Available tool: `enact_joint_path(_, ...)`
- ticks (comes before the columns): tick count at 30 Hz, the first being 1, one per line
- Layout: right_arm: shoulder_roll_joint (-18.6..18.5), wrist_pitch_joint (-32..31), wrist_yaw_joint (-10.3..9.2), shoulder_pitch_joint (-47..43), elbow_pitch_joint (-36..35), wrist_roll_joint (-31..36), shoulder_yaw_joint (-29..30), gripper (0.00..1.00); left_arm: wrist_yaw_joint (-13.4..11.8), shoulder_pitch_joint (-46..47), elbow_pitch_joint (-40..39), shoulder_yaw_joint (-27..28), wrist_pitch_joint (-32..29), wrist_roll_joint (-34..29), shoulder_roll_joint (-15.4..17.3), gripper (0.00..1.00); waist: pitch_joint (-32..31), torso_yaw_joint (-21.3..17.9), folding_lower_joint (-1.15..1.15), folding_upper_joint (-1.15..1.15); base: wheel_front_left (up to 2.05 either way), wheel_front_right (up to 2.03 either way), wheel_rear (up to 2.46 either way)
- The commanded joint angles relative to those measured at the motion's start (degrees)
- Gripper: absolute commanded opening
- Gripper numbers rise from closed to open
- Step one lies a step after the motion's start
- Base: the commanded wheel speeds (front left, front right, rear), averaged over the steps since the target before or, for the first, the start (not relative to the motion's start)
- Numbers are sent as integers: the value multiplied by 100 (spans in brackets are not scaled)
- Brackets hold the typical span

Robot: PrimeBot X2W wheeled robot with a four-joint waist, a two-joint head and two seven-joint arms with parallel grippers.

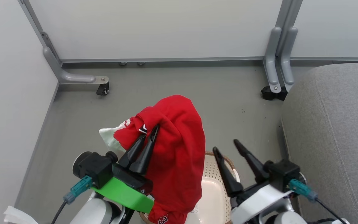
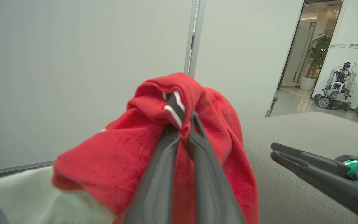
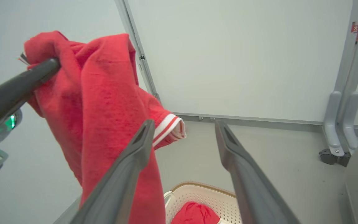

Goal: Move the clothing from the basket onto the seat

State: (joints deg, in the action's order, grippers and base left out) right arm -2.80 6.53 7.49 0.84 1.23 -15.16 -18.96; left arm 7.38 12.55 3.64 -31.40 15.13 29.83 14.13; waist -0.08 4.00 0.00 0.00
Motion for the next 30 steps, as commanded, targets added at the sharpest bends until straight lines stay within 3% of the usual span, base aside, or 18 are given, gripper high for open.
enact_joint_path(1,-19,-22,0,128,42,-137,-203,100,20,108,-11,-6,3,49,-5,0,31,50,0,0,0,0,0)
enact_joint_path(9,-16,115,0,730,375,-475,-1134,100,20,266,16,-138,3,-9,-103,0,162,215,0,0,0,0,0)
enact_joint_path(26,-14,139,0,1839,1742,-28,-1527,100,21,394,-131,-422,3,137,-103,0,253,341,0,0,0,0,0)
enact_joint_path(28,-15,195,0,1915,1847,-33,-1513,44,21,403,-165,-470,3,186,-95,0,249,355,0,0,0,0,0)
enact_joint_path(29,-16,212,0,1954,1902,-22,-1494,27,21,409,-185,-486,4,203,-90,0,249,359,0,0,0,0,0)
enact_joint_path(30,-16,185,0,1979,1980,-29,-1490,0,21,412,-197,-521,3,234,-71,0,249,364,0,0,0,0,0)
